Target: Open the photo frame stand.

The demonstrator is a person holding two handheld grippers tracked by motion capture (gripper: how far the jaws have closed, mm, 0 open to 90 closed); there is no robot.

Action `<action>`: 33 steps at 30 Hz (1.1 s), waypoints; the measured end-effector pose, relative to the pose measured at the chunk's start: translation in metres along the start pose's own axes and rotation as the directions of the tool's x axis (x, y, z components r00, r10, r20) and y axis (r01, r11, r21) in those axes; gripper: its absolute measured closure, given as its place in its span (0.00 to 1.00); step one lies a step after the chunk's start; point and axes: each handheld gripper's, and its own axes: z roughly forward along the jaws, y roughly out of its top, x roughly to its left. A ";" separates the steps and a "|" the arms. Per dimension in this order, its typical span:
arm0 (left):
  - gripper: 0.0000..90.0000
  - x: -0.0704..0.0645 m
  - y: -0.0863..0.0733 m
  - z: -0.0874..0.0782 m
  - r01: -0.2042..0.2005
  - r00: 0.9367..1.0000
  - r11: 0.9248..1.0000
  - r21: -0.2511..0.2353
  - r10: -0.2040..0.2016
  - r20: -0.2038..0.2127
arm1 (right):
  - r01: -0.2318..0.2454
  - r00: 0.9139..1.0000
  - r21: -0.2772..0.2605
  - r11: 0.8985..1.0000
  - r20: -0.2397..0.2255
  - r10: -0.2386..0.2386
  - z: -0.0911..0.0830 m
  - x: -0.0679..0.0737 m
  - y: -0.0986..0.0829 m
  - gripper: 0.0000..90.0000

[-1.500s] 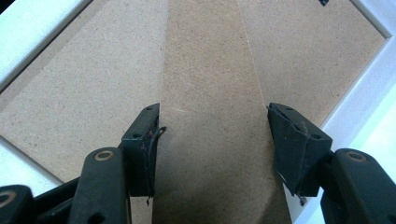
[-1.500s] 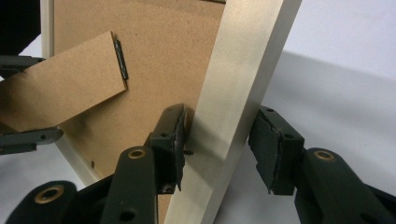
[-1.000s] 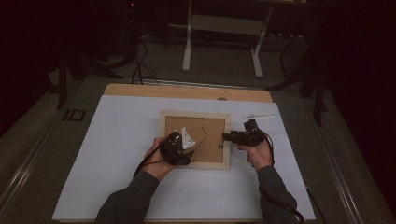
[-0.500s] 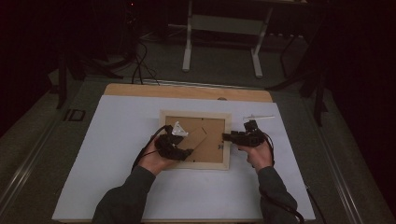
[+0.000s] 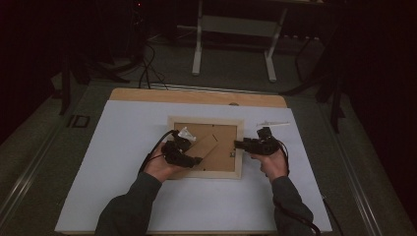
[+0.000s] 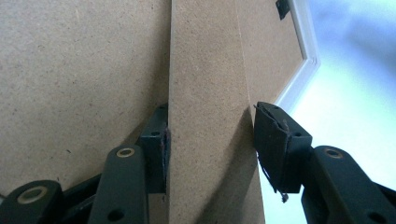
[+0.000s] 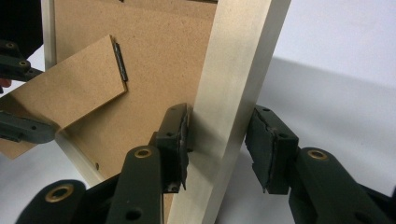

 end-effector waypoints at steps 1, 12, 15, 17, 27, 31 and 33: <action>0.58 -0.001 0.000 0.000 -0.005 1.000 1.000 0.000 0.005 -0.003 | 0.003 1.000 0.001 1.000 0.000 -0.003 -0.001 0.000 0.000 0.66; 0.58 -0.006 0.007 0.003 -0.045 0.998 0.999 0.003 0.045 -0.054 | 0.013 0.999 -0.024 1.000 0.035 -0.012 -0.006 0.002 0.001 0.66; 0.58 -0.007 0.010 0.003 -0.063 0.995 0.998 0.002 0.063 -0.075 | 0.019 0.999 -0.037 0.999 0.047 -0.018 -0.009 0.002 0.002 0.67; 0.59 -0.009 0.012 0.004 -0.076 0.993 0.997 0.003 0.076 -0.086 | 0.021 0.999 -0.048 0.999 0.051 -0.018 -0.010 0.002 0.002 0.67; 0.59 -0.015 0.013 0.004 -0.134 0.983 0.991 -0.001 0.133 -0.128 | 0.040 0.997 -0.067 0.997 0.065 -0.036 -0.013 0.002 0.005 0.67; 0.59 -0.017 0.013 0.004 -0.157 0.978 0.988 -0.007 0.154 -0.140 | 0.052 0.997 -0.069 0.996 0.059 -0.048 -0.014 0.002 0.006 0.67; 0.59 -0.018 0.012 0.003 -0.174 0.974 0.985 -0.007 0.171 -0.149 | 0.046 0.998 -0.093 0.995 0.045 -0.042 -0.015 0.000 0.008 0.65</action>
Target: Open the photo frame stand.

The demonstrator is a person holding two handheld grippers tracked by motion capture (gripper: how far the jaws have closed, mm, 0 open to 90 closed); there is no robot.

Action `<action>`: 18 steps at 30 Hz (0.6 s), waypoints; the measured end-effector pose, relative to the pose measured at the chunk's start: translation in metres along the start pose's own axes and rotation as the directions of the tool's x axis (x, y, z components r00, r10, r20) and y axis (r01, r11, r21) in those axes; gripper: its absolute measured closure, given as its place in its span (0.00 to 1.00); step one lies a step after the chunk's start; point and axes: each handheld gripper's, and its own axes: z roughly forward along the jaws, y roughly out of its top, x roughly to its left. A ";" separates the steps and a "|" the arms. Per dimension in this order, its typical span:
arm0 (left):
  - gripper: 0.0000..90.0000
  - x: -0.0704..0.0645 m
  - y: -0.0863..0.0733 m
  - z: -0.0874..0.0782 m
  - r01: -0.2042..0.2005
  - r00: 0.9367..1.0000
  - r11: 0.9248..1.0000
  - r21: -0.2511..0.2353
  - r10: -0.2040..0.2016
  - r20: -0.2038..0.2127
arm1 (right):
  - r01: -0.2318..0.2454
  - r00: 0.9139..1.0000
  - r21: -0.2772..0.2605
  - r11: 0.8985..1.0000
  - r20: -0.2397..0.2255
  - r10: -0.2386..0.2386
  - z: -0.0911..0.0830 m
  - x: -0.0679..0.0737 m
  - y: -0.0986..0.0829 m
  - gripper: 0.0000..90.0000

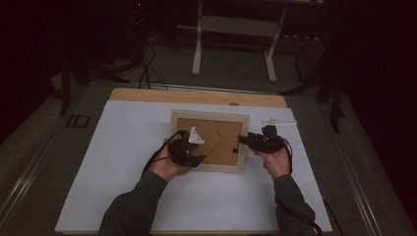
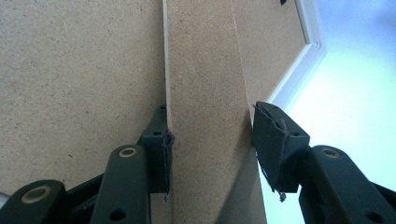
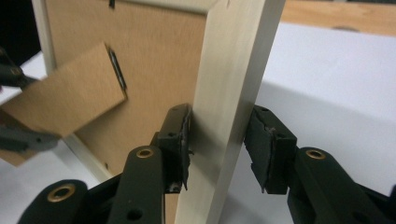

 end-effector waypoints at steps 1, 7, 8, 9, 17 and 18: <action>0.59 -0.001 0.000 0.000 -0.006 1.000 1.000 -0.004 0.006 -0.003 | -0.010 1.000 -0.010 1.000 -0.013 0.010 -0.001 -0.001 0.001 0.64; 0.59 -0.002 -0.001 -0.001 -0.039 0.999 0.999 -0.020 0.039 -0.013 | 0.015 0.999 0.005 1.000 -0.046 -0.014 0.001 0.001 0.007 0.59; 0.59 -0.002 -0.001 -0.001 -0.040 0.999 0.999 -0.020 0.040 -0.014 | 0.021 0.999 0.006 1.000 -0.040 -0.021 0.001 0.001 0.007 0.59; 0.59 -0.002 -0.002 -0.001 -0.044 0.999 0.999 -0.017 0.044 -0.018 | 0.021 0.999 0.007 1.000 -0.042 -0.021 0.000 0.001 0.007 0.60; 0.59 0.003 -0.002 0.000 -0.043 0.998 0.999 -0.018 0.042 -0.043 | 0.075 0.997 -0.025 0.997 -0.031 -0.076 -0.007 0.005 0.007 0.66; 0.59 0.004 -0.002 0.000 -0.038 0.998 0.999 -0.018 0.038 -0.045 | 0.088 0.996 -0.030 0.996 -0.013 -0.088 -0.007 0.006 0.007 0.67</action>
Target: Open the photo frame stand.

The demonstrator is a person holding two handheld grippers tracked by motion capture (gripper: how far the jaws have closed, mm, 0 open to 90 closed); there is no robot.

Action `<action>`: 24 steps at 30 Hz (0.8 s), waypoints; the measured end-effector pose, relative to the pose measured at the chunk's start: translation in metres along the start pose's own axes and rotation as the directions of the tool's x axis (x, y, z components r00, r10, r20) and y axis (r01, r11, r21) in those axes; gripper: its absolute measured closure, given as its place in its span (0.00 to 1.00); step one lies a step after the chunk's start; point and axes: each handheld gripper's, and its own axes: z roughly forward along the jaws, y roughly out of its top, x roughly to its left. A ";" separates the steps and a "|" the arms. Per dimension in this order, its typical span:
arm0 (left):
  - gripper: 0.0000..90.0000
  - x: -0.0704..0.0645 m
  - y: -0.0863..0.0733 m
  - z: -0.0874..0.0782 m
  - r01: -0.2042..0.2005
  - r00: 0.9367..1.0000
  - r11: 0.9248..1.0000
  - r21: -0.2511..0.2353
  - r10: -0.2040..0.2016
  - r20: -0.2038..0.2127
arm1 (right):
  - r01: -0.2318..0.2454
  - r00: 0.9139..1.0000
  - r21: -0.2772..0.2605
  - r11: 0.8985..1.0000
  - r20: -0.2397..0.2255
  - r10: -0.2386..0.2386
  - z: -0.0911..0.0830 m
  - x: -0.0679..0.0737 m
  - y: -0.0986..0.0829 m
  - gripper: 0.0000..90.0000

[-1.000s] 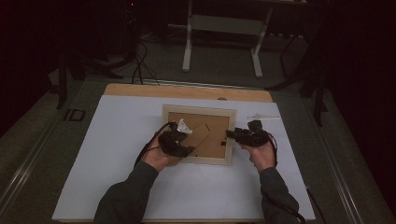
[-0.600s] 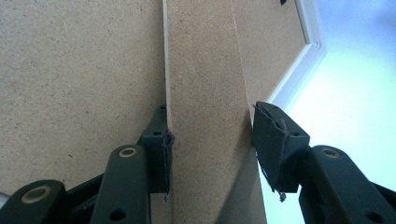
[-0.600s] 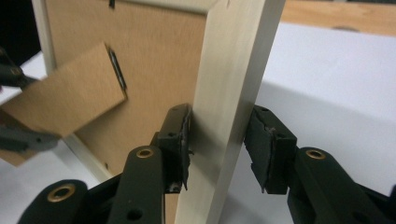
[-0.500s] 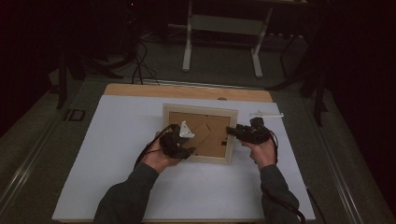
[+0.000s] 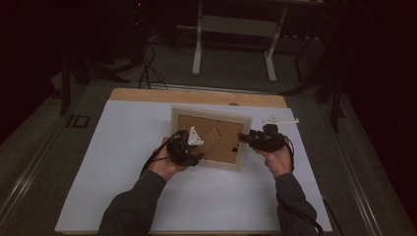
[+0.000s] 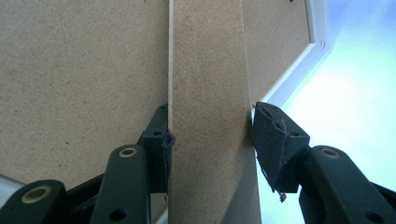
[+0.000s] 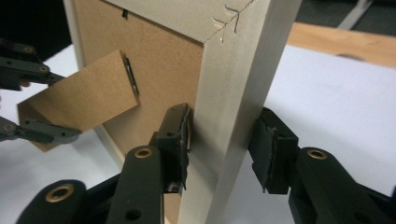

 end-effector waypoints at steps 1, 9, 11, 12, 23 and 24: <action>0.59 0.001 0.000 0.001 0.005 1.000 1.000 -0.001 -0.005 -0.001 | 0.008 1.000 -0.003 1.000 0.014 -0.008 0.000 0.001 0.001 0.67; 0.59 0.003 0.001 0.008 0.029 0.999 1.000 0.007 -0.029 -0.030 | 0.056 0.996 -0.029 0.998 0.068 -0.054 -0.002 0.007 0.002 0.67; 0.59 0.003 0.002 0.009 0.035 0.999 0.999 0.005 -0.035 -0.041 | 0.073 0.994 -0.037 0.997 0.083 -0.069 -0.003 0.009 0.002 0.67; 0.60 0.003 0.003 0.009 0.036 0.998 0.999 0.007 -0.035 -0.048 | 0.080 0.993 -0.041 0.996 0.093 -0.076 -0.004 0.011 0.002 0.68; 0.62 0.000 0.012 0.015 0.039 0.994 0.999 0.003 -0.038 -0.101 | 0.104 0.981 -0.066 0.992 0.168 -0.092 -0.008 0.017 0.004 0.70; 0.62 0.000 0.013 0.015 0.038 0.994 0.999 0.004 -0.037 -0.103 | 0.108 0.980 -0.071 0.992 0.175 -0.094 -0.008 0.017 0.003 0.70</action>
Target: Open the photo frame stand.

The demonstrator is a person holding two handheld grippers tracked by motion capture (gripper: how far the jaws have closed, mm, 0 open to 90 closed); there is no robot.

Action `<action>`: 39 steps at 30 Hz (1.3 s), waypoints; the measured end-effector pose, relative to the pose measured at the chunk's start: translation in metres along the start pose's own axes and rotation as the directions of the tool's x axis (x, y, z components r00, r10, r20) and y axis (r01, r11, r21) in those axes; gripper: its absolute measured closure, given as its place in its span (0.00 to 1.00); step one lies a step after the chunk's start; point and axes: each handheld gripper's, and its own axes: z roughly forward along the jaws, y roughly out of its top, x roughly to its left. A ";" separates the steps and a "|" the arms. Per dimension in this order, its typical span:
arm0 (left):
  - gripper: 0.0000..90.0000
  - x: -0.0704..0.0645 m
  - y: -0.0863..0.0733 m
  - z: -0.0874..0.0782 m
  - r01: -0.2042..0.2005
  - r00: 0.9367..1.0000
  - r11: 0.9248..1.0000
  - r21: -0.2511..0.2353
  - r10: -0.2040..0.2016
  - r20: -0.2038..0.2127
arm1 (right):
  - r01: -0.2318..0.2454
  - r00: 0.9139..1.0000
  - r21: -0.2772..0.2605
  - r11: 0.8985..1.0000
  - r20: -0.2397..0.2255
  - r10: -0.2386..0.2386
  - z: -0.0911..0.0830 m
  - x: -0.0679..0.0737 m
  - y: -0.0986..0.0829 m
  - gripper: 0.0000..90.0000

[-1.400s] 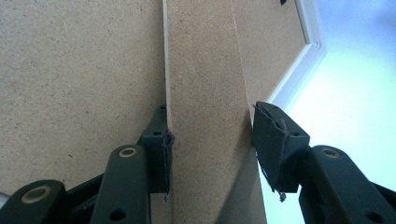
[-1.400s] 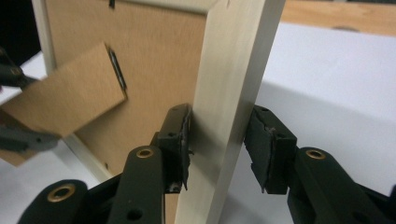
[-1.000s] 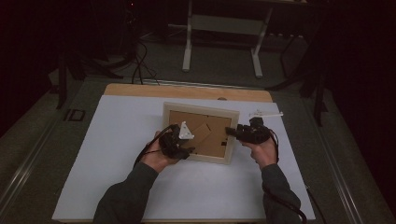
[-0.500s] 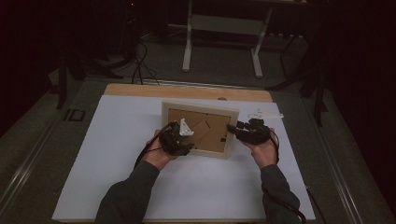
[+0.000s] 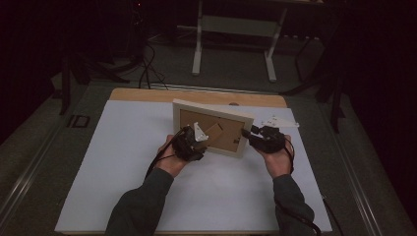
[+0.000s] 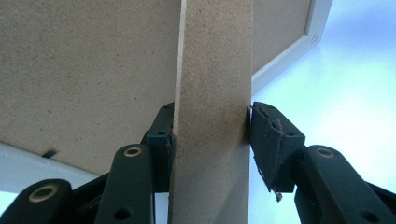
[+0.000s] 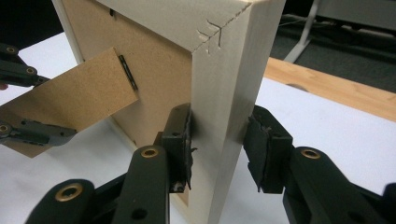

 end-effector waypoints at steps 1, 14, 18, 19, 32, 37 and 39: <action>0.62 0.000 0.000 0.002 0.010 1.000 1.000 -0.006 -0.010 -0.003 | 0.002 1.000 -0.004 1.000 0.003 -0.002 0.000 0.000 0.000 0.70; 0.62 0.003 0.003 0.010 -0.002 1.000 1.000 0.002 0.002 -0.022 | 0.034 0.999 -0.014 0.999 0.029 -0.033 -0.006 0.006 -0.003 0.70; 0.62 0.003 0.002 0.011 -0.010 1.000 1.000 0.006 0.011 -0.025 | 0.037 0.999 -0.009 0.999 0.022 -0.037 -0.006 0.009 -0.006 0.71; 0.62 0.003 0.001 0.010 -0.012 1.000 1.000 0.006 0.012 -0.024 | 0.035 0.999 -0.012 0.999 0.021 -0.035 -0.007 0.009 -0.007 0.71; 0.62 -0.009 -0.015 0.001 -0.051 0.999 0.998 -0.036 0.051 -0.009 | 0.061 0.998 -0.016 0.998 -0.015 -0.061 -0.015 0.022 -0.013 0.69; 0.63 -0.010 -0.017 -0.006 -0.035 0.997 0.996 -0.086 0.041 0.063 | 0.068 0.997 -0.017 0.998 -0.030 -0.068 -0.016 0.025 -0.014 0.69; 0.68 -0.008 -0.017 -0.007 -0.025 0.997 0.996 -0.087 0.031 0.071 | 0.069 0.997 -0.020 0.997 -0.035 -0.069 -0.016 0.026 -0.015 0.68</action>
